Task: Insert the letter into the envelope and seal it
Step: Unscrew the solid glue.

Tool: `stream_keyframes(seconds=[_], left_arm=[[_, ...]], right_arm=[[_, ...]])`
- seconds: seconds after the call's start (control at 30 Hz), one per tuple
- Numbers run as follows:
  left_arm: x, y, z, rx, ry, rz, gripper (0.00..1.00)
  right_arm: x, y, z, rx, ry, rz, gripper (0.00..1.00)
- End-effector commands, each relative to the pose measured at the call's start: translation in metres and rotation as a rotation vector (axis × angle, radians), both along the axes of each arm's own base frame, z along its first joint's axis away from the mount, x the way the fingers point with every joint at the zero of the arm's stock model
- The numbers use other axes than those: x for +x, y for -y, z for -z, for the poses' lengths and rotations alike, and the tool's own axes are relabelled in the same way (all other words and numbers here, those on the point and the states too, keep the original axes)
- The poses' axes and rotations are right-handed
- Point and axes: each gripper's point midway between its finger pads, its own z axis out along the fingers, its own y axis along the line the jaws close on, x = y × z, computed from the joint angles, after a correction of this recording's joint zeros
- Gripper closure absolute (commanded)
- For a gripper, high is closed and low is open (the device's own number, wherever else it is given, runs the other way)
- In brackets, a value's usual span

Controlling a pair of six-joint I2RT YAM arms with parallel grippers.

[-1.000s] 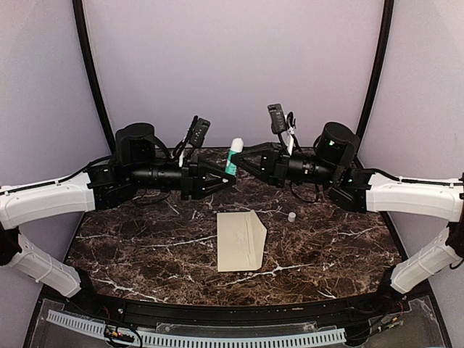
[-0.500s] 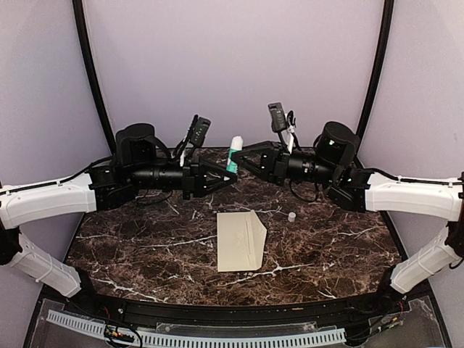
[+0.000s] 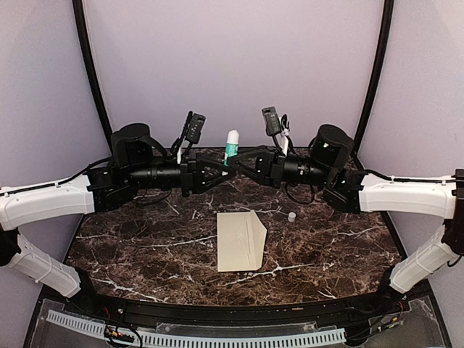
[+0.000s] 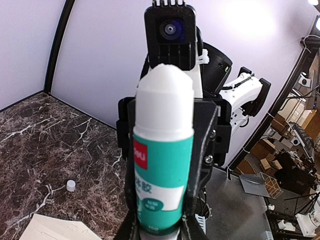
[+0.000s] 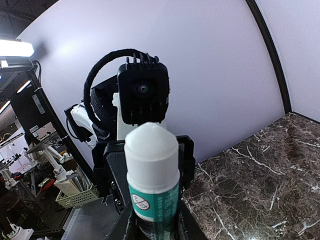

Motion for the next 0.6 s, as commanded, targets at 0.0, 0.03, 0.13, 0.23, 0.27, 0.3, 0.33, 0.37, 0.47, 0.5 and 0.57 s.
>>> stream_keyframes(seconds=[0.0, 0.03, 0.13, 0.23, 0.27, 0.3, 0.33, 0.37, 0.47, 0.5, 0.57], left_arm=[[-0.002, -0.008, -0.017, -0.050, 0.032, -0.008, 1.00], [-0.002, -0.008, -0.017, -0.051, 0.032, -0.006, 1.00], [-0.002, -0.008, -0.015, -0.046, 0.025, -0.007, 1.00], [0.000, -0.012, -0.015, -0.039, 0.020, -0.021, 0.71], [0.000, -0.013, -0.012, -0.031, 0.014, -0.027, 0.55], [0.001, -0.017, -0.015, -0.035, 0.017, -0.040, 0.47], [0.001, -0.020, -0.013, -0.030, 0.011, -0.047, 0.36], [0.002, -0.025, -0.017, -0.038, 0.016, -0.065, 0.32], [0.005, -0.038, -0.022, -0.049, 0.021, -0.111, 0.19], [0.007, -0.040, -0.024, -0.053, 0.020, -0.123, 0.18], [0.010, -0.043, -0.032, -0.068, 0.025, -0.139, 0.16]], right_arm=[[-0.013, -0.004, -0.008, 0.028, 0.024, -0.057, 0.80], [-0.013, -0.004, -0.008, 0.027, 0.024, -0.060, 0.83], [-0.013, -0.003, -0.010, 0.031, 0.029, -0.061, 0.93], [-0.012, 0.000, -0.012, 0.036, 0.038, -0.040, 0.97], [-0.010, 0.002, -0.012, 0.035, 0.040, -0.026, 0.97], [-0.009, 0.003, -0.013, 0.031, 0.045, -0.014, 0.97], [-0.007, 0.005, -0.013, 0.025, 0.049, -0.003, 0.98], [-0.006, 0.006, -0.013, 0.018, 0.052, 0.008, 0.98], [-0.003, 0.006, -0.009, -0.018, 0.066, 0.026, 0.98], [-0.003, 0.006, -0.008, -0.031, 0.067, 0.026, 0.98], [-0.003, 0.005, -0.006, -0.047, 0.069, 0.024, 0.98]])
